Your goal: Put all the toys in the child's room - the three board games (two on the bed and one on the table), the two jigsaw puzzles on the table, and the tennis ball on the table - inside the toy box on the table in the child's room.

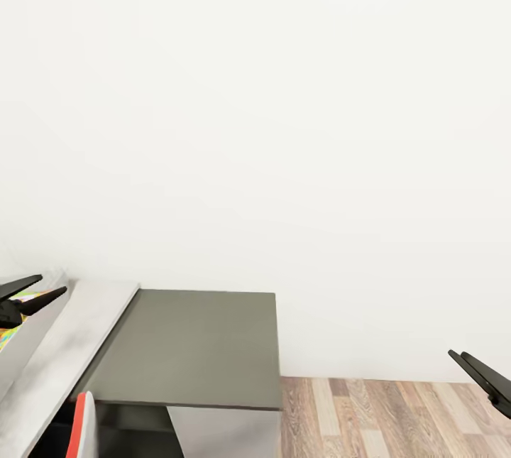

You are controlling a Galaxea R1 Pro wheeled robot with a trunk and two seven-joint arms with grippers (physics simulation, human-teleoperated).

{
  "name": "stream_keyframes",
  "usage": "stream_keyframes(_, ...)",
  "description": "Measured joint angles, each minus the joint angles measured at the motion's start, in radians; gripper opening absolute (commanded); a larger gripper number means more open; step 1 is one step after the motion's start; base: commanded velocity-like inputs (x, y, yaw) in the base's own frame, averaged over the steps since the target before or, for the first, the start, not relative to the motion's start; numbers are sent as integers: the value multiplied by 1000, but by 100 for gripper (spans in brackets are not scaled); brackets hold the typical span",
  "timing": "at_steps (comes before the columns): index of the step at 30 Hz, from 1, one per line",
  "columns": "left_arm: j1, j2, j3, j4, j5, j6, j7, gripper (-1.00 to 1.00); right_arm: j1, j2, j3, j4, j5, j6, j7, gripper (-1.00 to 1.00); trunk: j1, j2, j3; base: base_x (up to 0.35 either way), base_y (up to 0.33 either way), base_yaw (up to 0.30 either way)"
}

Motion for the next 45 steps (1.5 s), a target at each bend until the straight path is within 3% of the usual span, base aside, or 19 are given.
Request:
stream_keyframes(19,0,-7,0,-9,0,-2,1,100,0,0,1,0,1,0,-4,100,0,0,24,-39,-277,-192)
stream_keyframes(41,0,-10,-11,-17,-1,-2,2,100,0,0,26,0,12,5,-58,100,0,0,20,-150,-127,2)
stream_keyframes(45,0,-10,-23,-27,-20,-3,3,100,0,0,26,0,13,5,-59,100,0,0,20,-36,-146,7)
